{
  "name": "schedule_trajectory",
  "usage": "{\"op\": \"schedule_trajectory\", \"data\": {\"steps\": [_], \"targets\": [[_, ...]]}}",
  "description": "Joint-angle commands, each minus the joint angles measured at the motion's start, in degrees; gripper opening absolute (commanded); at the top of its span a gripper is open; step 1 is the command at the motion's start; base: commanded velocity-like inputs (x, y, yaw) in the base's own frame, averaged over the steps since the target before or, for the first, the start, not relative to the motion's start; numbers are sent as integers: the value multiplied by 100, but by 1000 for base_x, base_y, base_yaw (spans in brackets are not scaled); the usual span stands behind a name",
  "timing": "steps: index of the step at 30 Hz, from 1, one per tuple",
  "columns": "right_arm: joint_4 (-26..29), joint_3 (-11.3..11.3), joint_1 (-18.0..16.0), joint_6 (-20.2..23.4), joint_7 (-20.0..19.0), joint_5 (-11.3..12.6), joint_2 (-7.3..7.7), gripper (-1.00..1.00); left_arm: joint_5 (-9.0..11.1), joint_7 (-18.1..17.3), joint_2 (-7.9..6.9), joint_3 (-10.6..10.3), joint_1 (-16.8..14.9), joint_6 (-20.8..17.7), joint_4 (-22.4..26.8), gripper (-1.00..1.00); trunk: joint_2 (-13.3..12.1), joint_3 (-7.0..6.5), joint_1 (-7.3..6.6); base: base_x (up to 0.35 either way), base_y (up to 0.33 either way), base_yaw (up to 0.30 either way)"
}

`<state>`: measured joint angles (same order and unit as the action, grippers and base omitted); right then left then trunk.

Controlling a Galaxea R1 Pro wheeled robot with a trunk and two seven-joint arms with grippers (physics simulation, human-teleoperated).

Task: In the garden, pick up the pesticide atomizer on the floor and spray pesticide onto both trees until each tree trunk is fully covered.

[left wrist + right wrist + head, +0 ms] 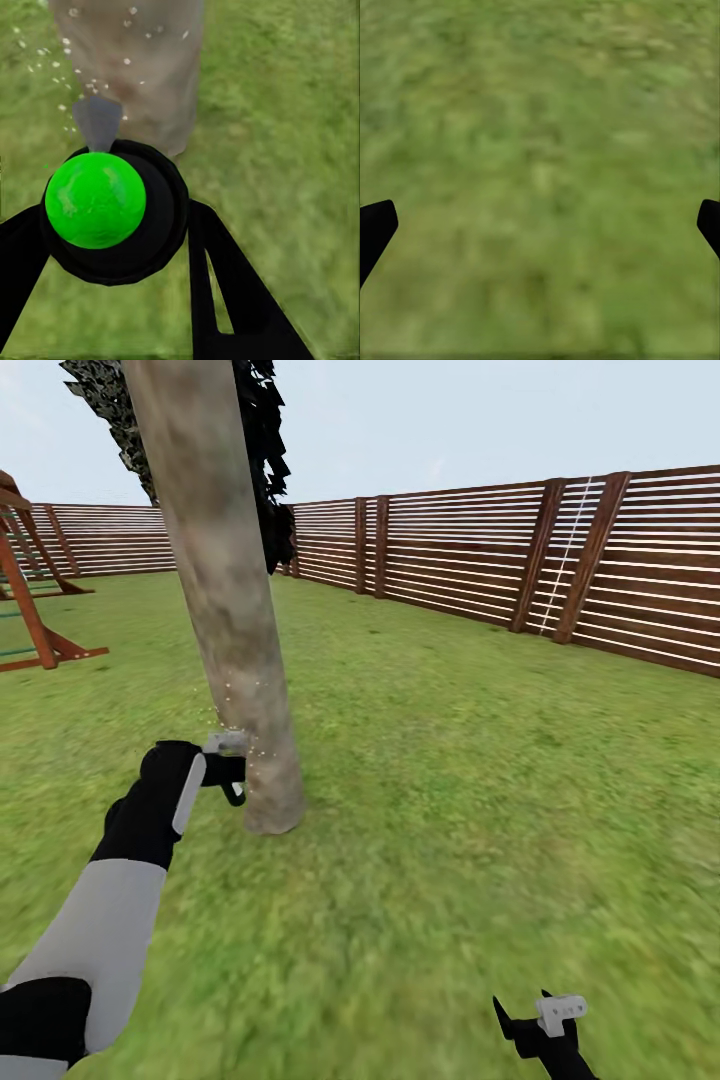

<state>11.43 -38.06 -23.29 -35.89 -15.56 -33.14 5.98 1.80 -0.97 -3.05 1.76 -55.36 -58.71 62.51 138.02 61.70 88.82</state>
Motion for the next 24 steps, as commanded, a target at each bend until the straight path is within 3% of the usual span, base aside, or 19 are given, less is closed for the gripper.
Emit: {"op": "schedule_trajectory", "data": {"steps": [1, 5, 10, 18, 24], "targets": [[0, 0, 0, 2, 0, 0, 0, 100, -20, -8, -55, -16, 30, 6, -223, -100, 0, 0, 0, 0, 0, 0], [0, 0, 0, 3, 0, 0, 0, 100, -30, -9, -60, -33, 34, 17, -500, -100, 0, 0, 0, 0, 0, 0], [0, 0, 0, 2, 0, 0, 0, 100, -31, -9, 12, -20, 18, 9, -445, -100, 0, 0, 0, -195, 0, 0], [0, 0, 0, 1, 0, 0, 0, 100, -35, -1, -22, -89, 51, 35, -495, -100, 0, 0, 0, -9, 0, 0], [0, 0, 0, 2, 0, 0, 0, 100, -59, 10, -16, -80, 639, 118, -538, -100, 0, 0, 0, 0, 0, 0]]}}
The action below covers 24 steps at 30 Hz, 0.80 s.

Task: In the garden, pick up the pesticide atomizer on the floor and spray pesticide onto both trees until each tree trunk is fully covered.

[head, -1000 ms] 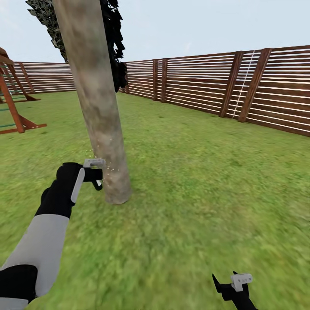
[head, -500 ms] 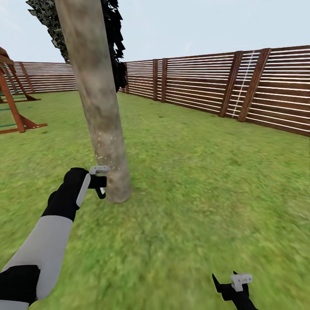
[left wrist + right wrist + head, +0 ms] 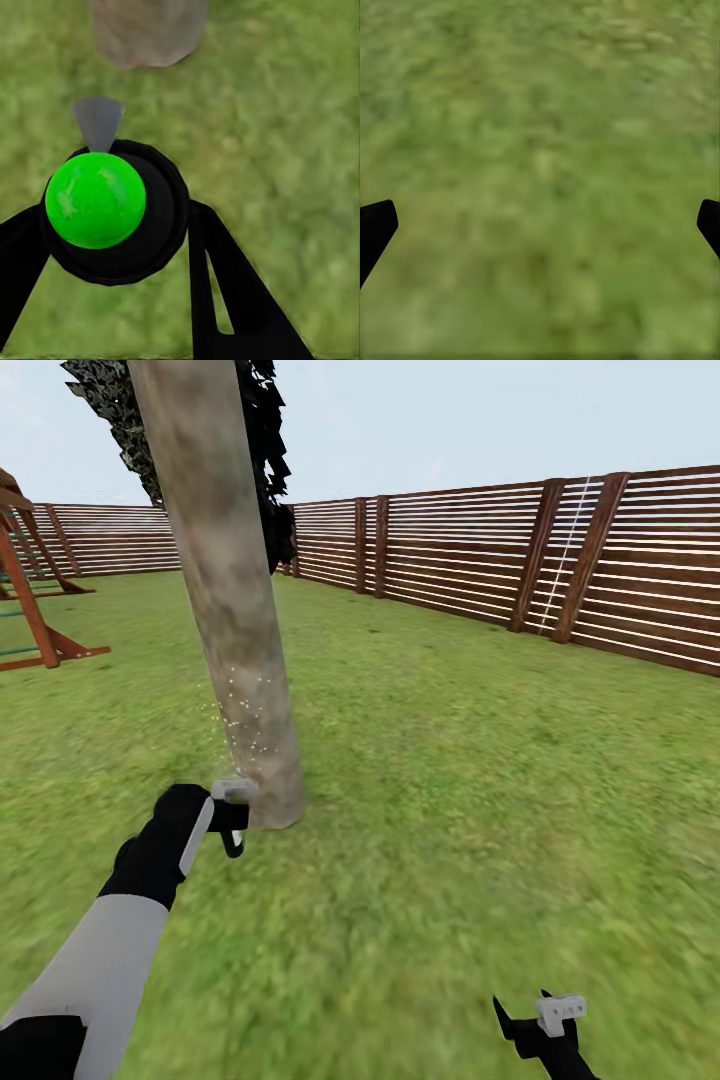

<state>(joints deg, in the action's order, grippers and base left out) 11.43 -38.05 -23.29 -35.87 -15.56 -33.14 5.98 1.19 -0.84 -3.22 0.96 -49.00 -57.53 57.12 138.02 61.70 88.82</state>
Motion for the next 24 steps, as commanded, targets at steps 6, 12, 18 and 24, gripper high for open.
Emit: {"op": "schedule_trajectory", "data": {"steps": [6, 12, 18, 24], "targets": [[0, 0, 0, 1, 0, 0, 0, 100, -44, 120, -12, 21, 225, 103, -95, -100, 0, -1, 0, 0, 0, 0], [-1, 8, 0, -1, 0, 0, 0, 100, -45, 153, 5, 52, 327, 790, -855, -100, 0, -1, 0, 9, -67, 0], [0, 7, 0, 0, -1, -1, -8, 100, -3, 598, 4, 70, 328, 2156, -1938, -100, 0, -1, 0, 143, -229, 0], [0, 9, 0, -4, -9, -8, -17, 100, 18, 653, 2, 89, 526, 2970, -2597, -100, 0, -1, 0, 174, -233, 0]]}}
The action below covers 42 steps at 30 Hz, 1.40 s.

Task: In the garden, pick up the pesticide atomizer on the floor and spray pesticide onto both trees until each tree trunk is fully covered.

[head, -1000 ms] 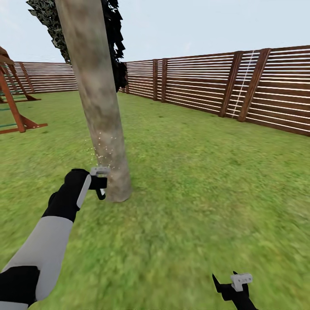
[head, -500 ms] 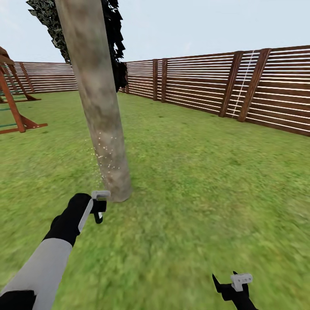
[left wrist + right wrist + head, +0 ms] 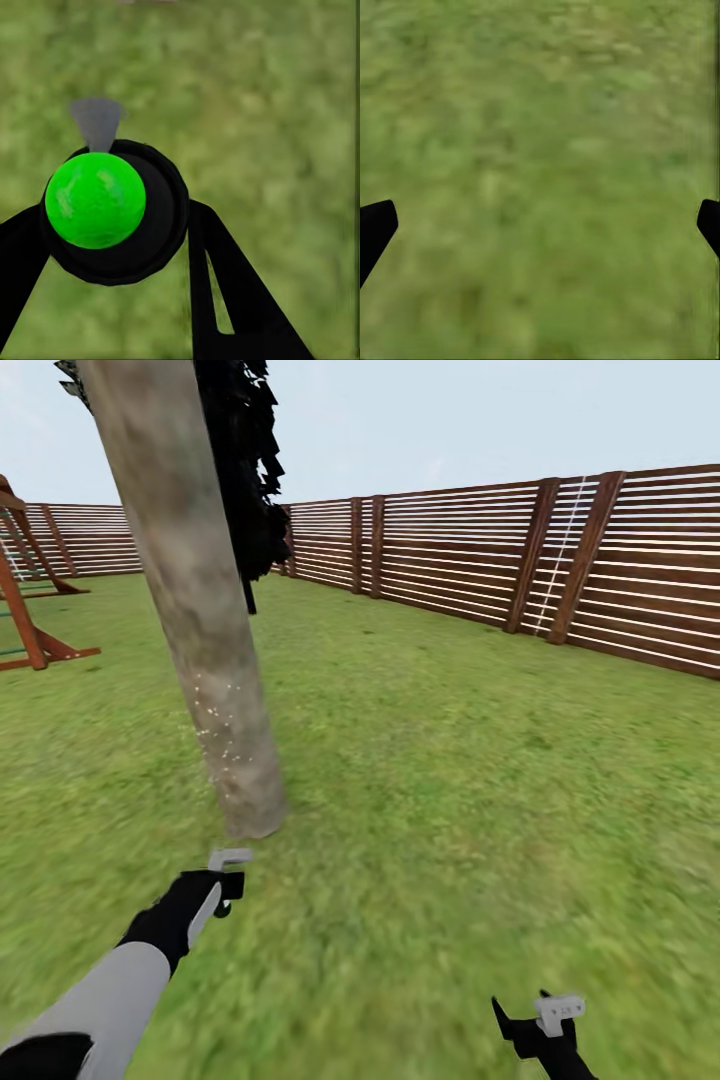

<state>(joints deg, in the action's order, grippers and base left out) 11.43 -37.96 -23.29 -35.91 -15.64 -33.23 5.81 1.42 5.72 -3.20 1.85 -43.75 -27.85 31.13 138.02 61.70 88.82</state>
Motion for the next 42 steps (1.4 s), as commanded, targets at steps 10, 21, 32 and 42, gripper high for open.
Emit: {"op": "schedule_trajectory", "data": {"steps": [10, 21, 32, 42], "targets": [[-2, 0, 0, -4, 17, 9, -1, 100, 299, -11, -5, 322, 75, 322, -72, -100, 0, 11, 0, 234, -194, 85], [-9, 0, 3, -4, 18, 9, -1, 100, 307, -61, 26, 309, 77, -286, 13, -100, 0, 31, 0, 148, -229, 136], [-9, 0, 7, -4, 17, 9, -1, 100, 315, -71, 22, 339, 75, -352, 17, -100, 0, 31, 0, 0, -273, 96], [-9, 0, 8, -4, 17, 9, -1, 100, 330, -83, 25, 339, 77, -394, 15, -100, 0, 31, 0, 0, -263, 277]]}}
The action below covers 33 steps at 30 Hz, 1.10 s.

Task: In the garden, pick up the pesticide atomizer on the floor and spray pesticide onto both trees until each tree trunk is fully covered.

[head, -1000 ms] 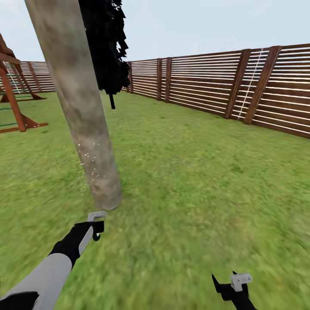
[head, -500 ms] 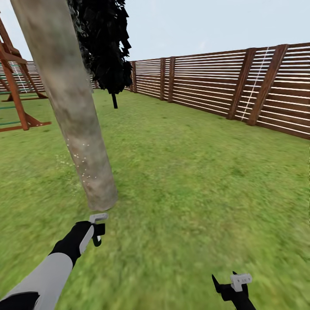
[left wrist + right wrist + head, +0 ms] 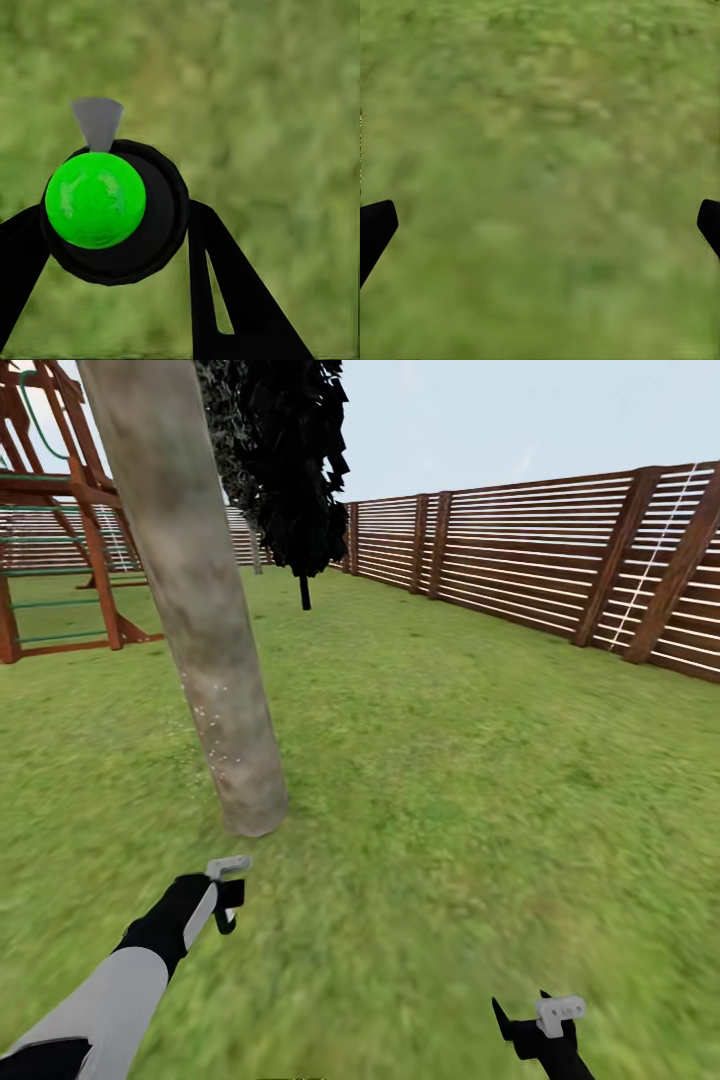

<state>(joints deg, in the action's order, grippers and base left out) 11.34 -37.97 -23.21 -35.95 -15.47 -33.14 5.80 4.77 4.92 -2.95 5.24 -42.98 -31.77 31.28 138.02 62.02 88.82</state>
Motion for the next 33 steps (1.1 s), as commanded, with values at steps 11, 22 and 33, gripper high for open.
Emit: {"op": "schedule_trajectory", "data": {"steps": [11, 22, 33], "targets": [[0, 0, 1, 0, -8, 0, 0, 100, -26, 44, -109, -8, 12, -283, -91, -100, 0, 0, 0, 9, -24, 154], [0, 0, 1, 0, -8, 0, 0, 100, -29, 53, -92, 170, 24, -272, -96, -100, 0, 0, 0, 209, -173, 0], [0, 0, 1, 0, -8, 0, 0, 100, -20, 53, -75, 171, 26, -268, -96, -100, 0, 0, 0, 198, -211, 171]]}}
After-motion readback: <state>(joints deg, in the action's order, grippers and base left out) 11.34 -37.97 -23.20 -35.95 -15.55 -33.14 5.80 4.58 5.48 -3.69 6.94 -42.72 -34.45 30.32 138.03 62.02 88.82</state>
